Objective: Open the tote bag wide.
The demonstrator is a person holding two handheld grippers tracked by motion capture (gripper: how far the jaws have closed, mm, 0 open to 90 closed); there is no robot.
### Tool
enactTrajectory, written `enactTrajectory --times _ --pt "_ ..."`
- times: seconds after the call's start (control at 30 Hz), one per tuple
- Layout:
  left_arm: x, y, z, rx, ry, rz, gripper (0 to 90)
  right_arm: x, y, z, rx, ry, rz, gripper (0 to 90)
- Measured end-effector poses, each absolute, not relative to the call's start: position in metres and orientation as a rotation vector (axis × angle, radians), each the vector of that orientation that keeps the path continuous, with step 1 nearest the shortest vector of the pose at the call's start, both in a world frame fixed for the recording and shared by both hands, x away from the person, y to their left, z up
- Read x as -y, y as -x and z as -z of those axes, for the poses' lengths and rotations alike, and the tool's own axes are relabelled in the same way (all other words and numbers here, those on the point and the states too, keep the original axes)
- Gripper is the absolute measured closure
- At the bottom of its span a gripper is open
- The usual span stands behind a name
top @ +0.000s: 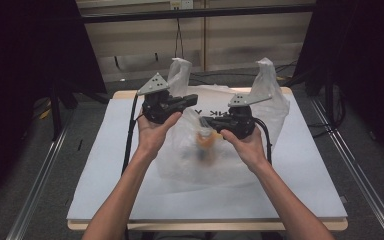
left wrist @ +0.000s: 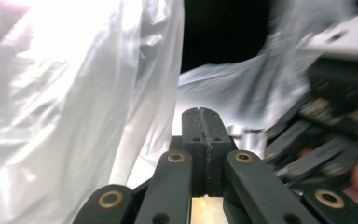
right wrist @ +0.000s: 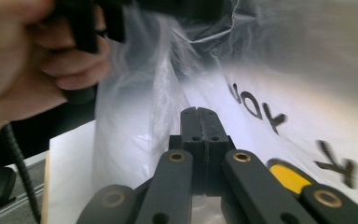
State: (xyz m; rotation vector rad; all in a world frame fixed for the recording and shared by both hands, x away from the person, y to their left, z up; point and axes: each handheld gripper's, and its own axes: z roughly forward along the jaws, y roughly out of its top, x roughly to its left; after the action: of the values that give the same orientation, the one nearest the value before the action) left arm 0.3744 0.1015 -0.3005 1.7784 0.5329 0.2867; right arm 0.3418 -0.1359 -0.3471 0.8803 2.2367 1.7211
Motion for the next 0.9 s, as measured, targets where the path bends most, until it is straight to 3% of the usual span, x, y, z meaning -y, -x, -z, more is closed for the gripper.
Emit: enactTrajectory --times 0.9 --pt "-0.118 -0.368 0.391 -0.654 -1.921 -0.236 90.0 0.135 -0.312 0.397 -2.341 -0.905 -1.674 90.0"
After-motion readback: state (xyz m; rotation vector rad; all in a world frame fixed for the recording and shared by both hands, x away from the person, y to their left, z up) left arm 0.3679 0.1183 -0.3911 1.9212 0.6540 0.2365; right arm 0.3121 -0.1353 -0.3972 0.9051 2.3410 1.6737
